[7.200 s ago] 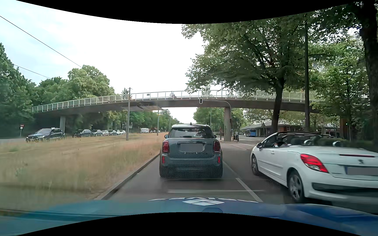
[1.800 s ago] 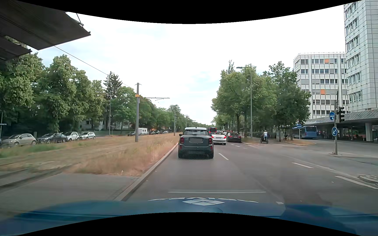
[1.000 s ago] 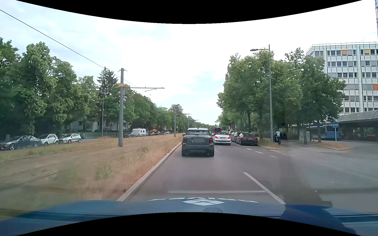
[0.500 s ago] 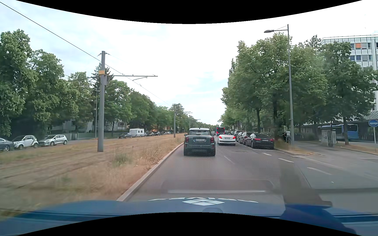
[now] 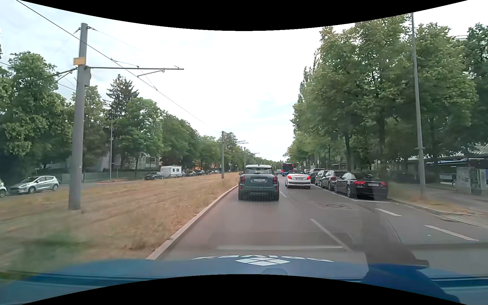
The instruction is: Follow the waypoints while adhering to traffic rules and regulations
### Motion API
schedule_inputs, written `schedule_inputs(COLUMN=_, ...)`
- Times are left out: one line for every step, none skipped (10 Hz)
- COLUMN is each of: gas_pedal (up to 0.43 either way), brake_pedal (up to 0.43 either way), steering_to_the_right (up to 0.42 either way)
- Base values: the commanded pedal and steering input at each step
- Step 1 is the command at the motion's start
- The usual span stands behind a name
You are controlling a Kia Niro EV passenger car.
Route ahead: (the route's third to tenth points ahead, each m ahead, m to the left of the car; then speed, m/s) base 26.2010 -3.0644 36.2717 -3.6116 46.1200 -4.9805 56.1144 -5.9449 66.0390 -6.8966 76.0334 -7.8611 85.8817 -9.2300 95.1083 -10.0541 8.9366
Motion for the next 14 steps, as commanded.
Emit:
schedule_inputs(gas_pedal=0.197, brake_pedal=0.0, steering_to_the_right=-0.002)
schedule_inputs(gas_pedal=0.157, brake_pedal=0.0, steering_to_the_right=-0.001)
schedule_inputs(gas_pedal=0.157, brake_pedal=0.0, steering_to_the_right=-0.001)
schedule_inputs(gas_pedal=0.157, brake_pedal=0.0, steering_to_the_right=0.0)
schedule_inputs(gas_pedal=0.157, brake_pedal=0.0, steering_to_the_right=0.001)
schedule_inputs(gas_pedal=0.157, brake_pedal=0.0, steering_to_the_right=0.002)
schedule_inputs(gas_pedal=0.157, brake_pedal=0.0, steering_to_the_right=0.002)
schedule_inputs(gas_pedal=0.157, brake_pedal=0.0, steering_to_the_right=0.002)
schedule_inputs(gas_pedal=0.157, brake_pedal=0.0, steering_to_the_right=0.002)
schedule_inputs(gas_pedal=0.157, brake_pedal=0.0, steering_to_the_right=0.002)
schedule_inputs(gas_pedal=0.157, brake_pedal=0.0, steering_to_the_right=0.003)
schedule_inputs(gas_pedal=0.157, brake_pedal=0.0, steering_to_the_right=0.004)
schedule_inputs(gas_pedal=0.157, brake_pedal=0.0, steering_to_the_right=0.006)
schedule_inputs(gas_pedal=0.157, brake_pedal=0.0, steering_to_the_right=0.009)
